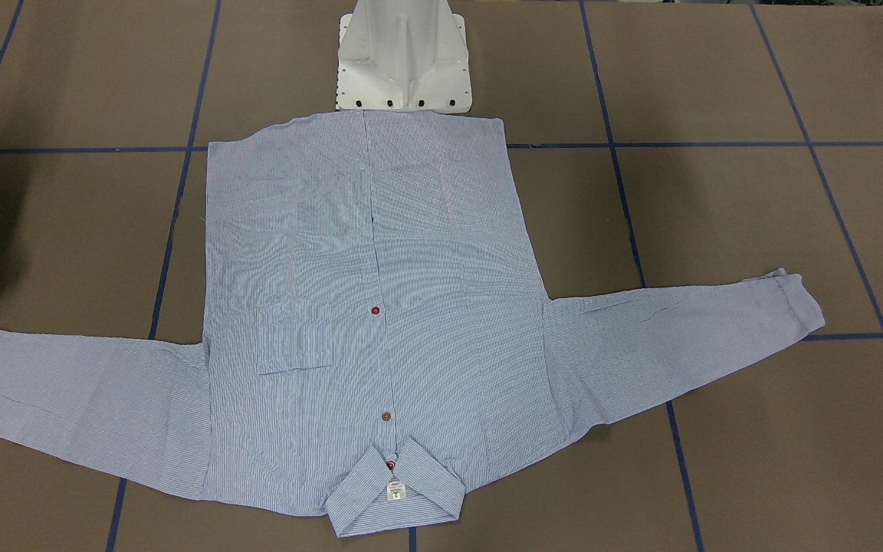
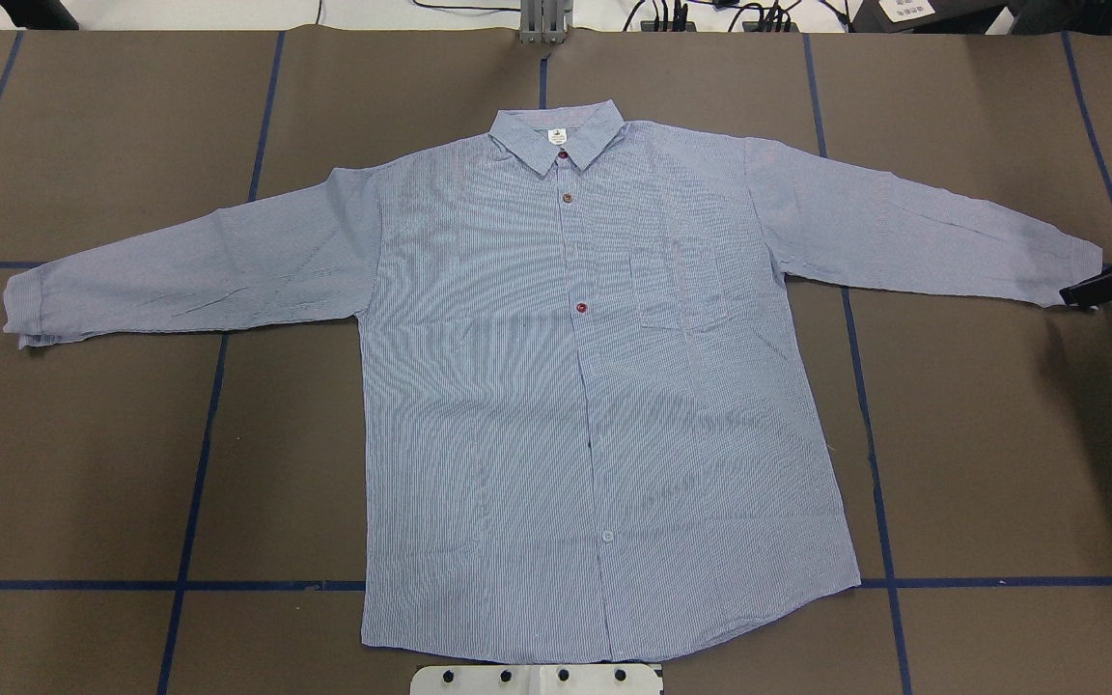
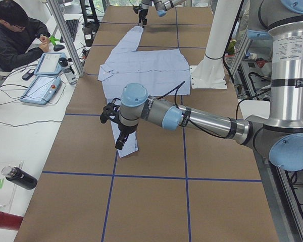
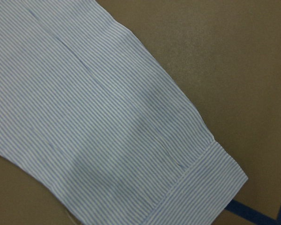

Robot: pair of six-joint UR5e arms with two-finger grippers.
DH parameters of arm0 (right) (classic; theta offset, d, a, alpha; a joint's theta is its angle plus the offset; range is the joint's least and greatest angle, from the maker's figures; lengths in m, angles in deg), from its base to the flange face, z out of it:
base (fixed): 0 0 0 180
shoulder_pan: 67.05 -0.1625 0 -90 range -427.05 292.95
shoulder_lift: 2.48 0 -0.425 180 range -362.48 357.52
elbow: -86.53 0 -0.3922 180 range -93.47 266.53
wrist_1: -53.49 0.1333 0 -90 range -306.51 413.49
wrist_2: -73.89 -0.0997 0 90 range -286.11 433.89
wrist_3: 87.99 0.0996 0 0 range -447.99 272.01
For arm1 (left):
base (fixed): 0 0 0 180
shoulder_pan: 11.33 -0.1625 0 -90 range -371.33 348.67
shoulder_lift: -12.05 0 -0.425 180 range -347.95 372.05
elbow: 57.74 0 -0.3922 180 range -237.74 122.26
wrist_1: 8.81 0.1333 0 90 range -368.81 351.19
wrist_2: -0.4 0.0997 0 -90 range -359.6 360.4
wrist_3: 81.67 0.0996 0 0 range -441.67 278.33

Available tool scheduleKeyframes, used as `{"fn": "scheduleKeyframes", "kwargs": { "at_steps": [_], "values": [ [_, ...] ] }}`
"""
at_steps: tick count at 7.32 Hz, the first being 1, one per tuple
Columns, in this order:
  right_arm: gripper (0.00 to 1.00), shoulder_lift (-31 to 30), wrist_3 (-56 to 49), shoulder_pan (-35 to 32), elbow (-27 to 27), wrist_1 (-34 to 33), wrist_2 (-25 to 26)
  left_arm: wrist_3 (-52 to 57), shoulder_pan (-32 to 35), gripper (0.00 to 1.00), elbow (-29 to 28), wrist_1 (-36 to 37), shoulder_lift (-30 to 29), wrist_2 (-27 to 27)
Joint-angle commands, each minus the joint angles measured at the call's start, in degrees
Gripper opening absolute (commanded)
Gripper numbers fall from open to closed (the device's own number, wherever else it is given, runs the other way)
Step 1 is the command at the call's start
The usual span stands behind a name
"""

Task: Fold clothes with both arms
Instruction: 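Lower the right gripper to the cuff of the sleeve nearest it and grasp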

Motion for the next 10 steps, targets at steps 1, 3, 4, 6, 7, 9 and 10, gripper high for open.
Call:
{"fn": "scheduleKeyframes", "kwargs": {
  "at_steps": [1,3,4,6,7,9,10],
  "values": [
    [0.92,-0.1,-1.7,0.1,1.4,1.4,0.6,0.0,0.0,1.0,0.0,0.0,0.0,0.0],
    [0.89,-0.2,-1.7,0.1,1.6,1.4,0.7,0.0,0.0,1.0,0.0,0.0,0.0,0.0],
    [0.88,-0.2,-1.8,0.2,1.8,1.3,0.7,0.0,0.0,1.0,0.0,0.0,0.0,0.0],
    [0.84,-0.2,-1.8,0.4,1.8,1.3,1.6,-0.1,0.0,1.0,0.0,0.0,0.0,0.0],
    [0.81,-0.2,-1.8,0.6,1.8,1.3,1.7,-0.1,0.0,1.0,0.1,0.0,0.0,0.0],
    [0.77,-0.2,-1.6,1.1,1.7,1.3,1.8,-0.1,0.0,1.0,0.1,0.0,0.0,0.0],
    [0.77,-0.2,-1.3,1.2,1.7,1.3,1.8,-0.1,0.0,1.0,0.2,0.0,0.0,0.0]
  ]
}}
